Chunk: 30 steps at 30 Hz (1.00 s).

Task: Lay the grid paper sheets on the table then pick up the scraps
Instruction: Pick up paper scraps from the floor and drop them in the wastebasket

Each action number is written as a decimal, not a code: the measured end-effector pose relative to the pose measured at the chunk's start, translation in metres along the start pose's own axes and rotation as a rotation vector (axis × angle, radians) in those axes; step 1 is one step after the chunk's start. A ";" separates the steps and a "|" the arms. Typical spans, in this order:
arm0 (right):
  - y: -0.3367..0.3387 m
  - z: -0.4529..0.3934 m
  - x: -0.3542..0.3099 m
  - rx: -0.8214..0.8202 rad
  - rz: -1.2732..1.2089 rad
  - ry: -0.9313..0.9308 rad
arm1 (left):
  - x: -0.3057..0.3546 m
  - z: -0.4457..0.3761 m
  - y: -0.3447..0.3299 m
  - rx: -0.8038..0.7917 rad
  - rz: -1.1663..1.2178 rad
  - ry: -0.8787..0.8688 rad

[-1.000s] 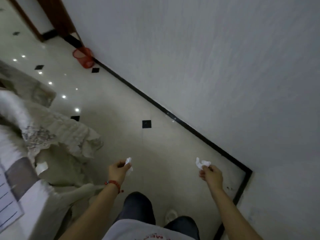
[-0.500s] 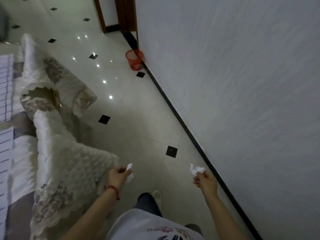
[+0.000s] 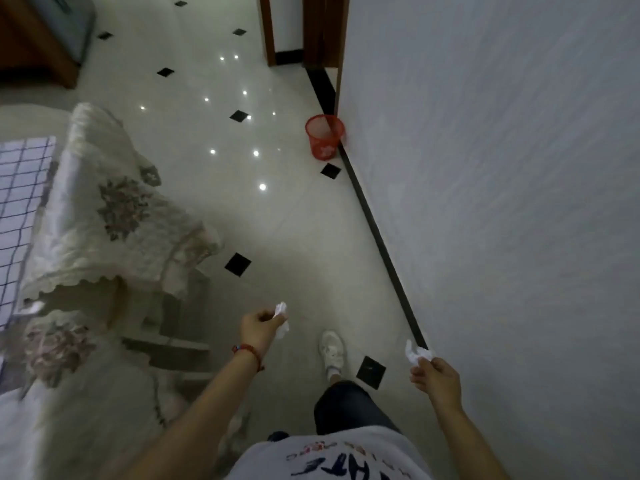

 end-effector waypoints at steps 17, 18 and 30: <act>-0.273 -0.251 -0.384 -0.337 0.260 0.198 | 0.143 -0.260 0.116 0.307 0.210 0.208; -0.289 -0.262 -0.394 -0.328 0.260 0.195 | 0.153 -0.281 0.121 0.297 0.200 0.220; -0.430 -0.362 -0.523 -0.230 0.103 0.041 | 0.345 -0.553 0.220 0.196 0.022 0.084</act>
Point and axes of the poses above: each hand's wrist, its own z-axis away from the middle knuckle, its own y-axis out of the back of the hand, x = y × z, the point moved 3 cm from there along -z, towards the middle knuckle, and after that the axes turned 7 degrees about -x, right-handed, at the moved point
